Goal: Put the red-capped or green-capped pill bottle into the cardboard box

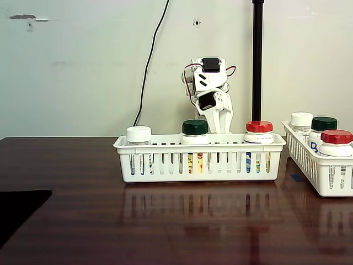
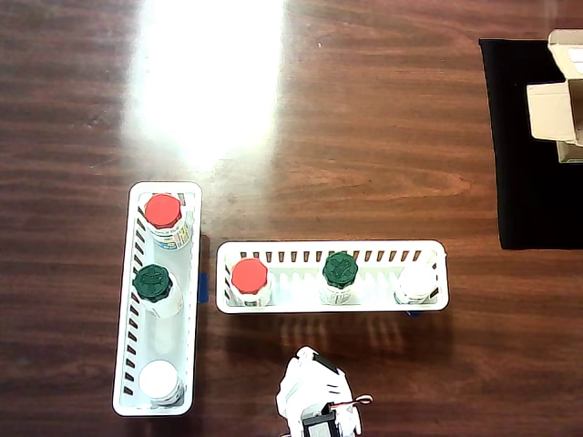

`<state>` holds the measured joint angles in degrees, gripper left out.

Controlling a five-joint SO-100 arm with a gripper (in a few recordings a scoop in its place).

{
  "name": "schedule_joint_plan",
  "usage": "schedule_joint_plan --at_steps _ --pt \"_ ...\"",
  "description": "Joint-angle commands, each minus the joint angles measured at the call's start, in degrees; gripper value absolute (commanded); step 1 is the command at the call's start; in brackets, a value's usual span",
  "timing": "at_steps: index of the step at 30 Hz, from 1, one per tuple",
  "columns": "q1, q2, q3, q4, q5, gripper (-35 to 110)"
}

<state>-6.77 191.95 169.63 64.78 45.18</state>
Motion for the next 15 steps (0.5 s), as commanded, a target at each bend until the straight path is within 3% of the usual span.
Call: schedule_joint_plan --at_steps 1,15 --pt "19.3 4.9 0.0 -8.7 50.6 1" --pt "19.3 4.9 0.0 -8.6 51.3 1"
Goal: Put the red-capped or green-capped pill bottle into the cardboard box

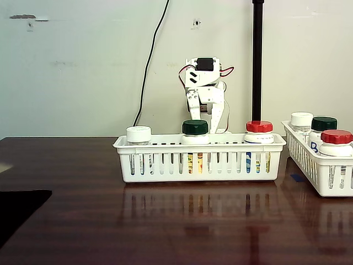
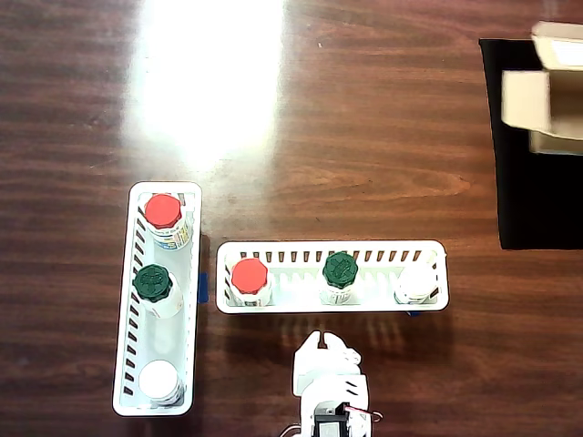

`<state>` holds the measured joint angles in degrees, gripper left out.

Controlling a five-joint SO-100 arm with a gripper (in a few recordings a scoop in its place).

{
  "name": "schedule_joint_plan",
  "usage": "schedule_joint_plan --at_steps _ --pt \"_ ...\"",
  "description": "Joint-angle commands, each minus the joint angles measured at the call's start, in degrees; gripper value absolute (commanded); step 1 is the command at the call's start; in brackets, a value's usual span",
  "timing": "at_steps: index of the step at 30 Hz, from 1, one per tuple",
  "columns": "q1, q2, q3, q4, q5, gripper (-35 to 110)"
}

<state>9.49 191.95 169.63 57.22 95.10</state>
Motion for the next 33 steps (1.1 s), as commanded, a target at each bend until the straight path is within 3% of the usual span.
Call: schedule_joint_plan --at_steps 1,24,33 --pt "3.2 4.9 0.0 -1.1 1.6 1" --pt "1.4 5.0 -3.0 -6.2 5.6 2" --pt "-7.9 4.7 -20.0 12.2 5.9 2"
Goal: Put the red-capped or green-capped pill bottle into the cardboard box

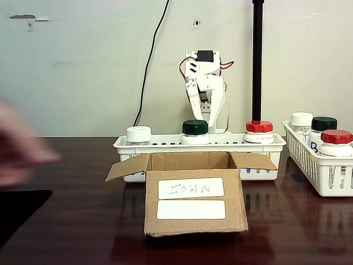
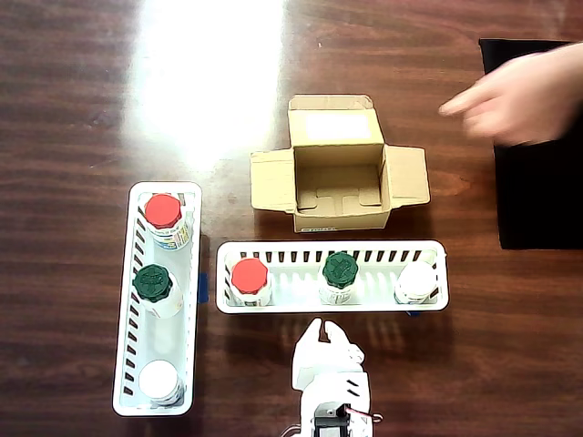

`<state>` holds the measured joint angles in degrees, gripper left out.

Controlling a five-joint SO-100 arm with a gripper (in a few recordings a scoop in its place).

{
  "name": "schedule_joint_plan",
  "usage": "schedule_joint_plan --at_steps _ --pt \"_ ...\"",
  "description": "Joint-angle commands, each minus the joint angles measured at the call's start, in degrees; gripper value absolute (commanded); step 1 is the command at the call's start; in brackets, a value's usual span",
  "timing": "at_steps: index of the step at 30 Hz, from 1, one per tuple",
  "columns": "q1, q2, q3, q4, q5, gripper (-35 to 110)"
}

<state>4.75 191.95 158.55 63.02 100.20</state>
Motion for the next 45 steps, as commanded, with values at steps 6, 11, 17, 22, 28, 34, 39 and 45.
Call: schedule_joint_plan --at_steps 6,11,17,22,28,34,39,45 --pt "-3.1 4.2 -12.9 9.7 3.8 19" --pt "-4.3 -1.1 -14.6 5.3 4.7 44" --pt "-8.2 -12.3 -17.1 -5.7 1.2 60" --pt "-8.4 -21.3 -19.5 -13.6 0.1 60" --pt "-12.9 -31.6 -20.5 -26.0 -5.7 60" --pt "-19.5 -37.4 -20.4 -34.1 -10.0 60" --pt "-22.3 -40.2 -19.1 -38.2 -12.0 60" --pt "-22.2 -47.9 -16.5 -47.6 -11.1 60"
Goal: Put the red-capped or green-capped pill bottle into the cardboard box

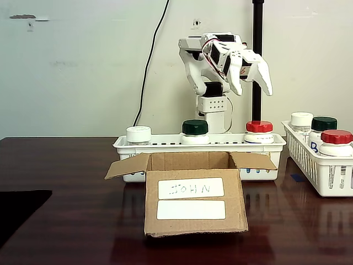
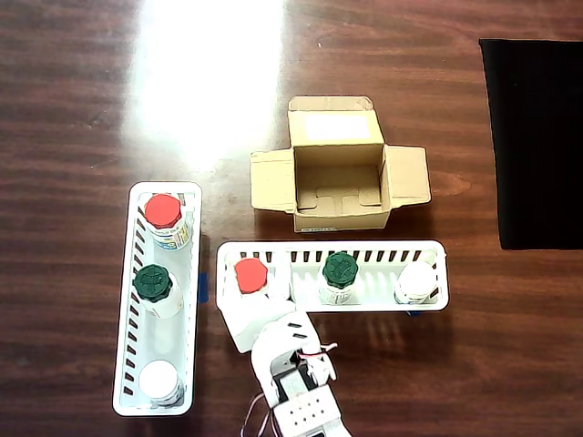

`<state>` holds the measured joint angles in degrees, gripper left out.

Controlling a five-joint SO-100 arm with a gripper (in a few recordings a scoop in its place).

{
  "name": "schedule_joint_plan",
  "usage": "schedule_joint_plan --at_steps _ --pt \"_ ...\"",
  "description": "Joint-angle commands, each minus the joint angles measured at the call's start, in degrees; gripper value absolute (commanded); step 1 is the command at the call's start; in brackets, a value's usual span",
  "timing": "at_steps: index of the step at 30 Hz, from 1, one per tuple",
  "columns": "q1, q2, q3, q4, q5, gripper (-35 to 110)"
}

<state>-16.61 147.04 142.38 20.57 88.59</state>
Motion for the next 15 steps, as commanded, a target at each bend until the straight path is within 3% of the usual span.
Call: schedule_joint_plan --at_steps 1,15 --pt "-1.0 -4.3 -0.4 -6.4 0.7 60" --pt "-1.6 -13.9 5.1 -19.7 2.7 60"
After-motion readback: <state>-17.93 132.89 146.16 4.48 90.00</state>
